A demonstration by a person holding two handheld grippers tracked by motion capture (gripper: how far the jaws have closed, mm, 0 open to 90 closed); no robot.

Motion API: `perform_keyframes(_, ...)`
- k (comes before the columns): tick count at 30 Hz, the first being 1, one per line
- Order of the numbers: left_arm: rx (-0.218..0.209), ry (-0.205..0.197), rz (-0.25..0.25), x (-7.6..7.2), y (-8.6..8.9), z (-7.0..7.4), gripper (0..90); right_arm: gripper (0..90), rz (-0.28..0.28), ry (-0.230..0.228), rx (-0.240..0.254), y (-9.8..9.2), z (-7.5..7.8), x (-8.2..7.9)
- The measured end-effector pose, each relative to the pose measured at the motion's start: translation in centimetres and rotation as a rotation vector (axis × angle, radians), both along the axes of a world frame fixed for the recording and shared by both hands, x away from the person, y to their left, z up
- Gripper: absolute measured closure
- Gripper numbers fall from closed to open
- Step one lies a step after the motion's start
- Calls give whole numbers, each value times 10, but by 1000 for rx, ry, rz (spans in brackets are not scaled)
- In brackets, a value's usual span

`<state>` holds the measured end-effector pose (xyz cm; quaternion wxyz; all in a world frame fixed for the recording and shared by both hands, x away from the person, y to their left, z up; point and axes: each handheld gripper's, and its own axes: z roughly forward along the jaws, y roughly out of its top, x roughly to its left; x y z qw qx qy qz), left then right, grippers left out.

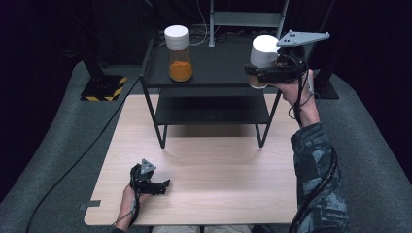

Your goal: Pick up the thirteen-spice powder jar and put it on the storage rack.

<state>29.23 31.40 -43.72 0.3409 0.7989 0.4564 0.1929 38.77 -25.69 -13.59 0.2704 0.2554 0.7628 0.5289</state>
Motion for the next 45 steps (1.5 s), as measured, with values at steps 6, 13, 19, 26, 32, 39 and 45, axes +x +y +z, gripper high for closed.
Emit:
perform_keyframes(6, 0, 0, 0, 0, 0, 0, 5, 299, -5, 13, -2, 4, 4, 6)
perform_keyframes(13, -1, 0, 0, 0, 0, 0, 5, 299, -6, 28, -19, 12, 9, 11)
perform_keyframes(19, -1, -1, 0, 0, 0, 0, 6, 299, -17, 54, -11, 14, 10, 20)
perform_keyframes(26, -1, -1, 0, 0, 0, 0, 7, 299, -50, 98, -9, 11, 8, 31)
perform_keyframes(32, -1, -1, -1, 0, 0, 0, 7, 299, -48, 108, 7, 8, 6, 35)
perform_keyframes(39, -1, 0, -1, 0, 0, 0, 7, 299, -60, 130, 39, 6, 4, 41)
perform_keyframes(45, -2, -1, -1, 0, 0, 0, 7, 300, -63, 141, 58, 5, 3, 46)
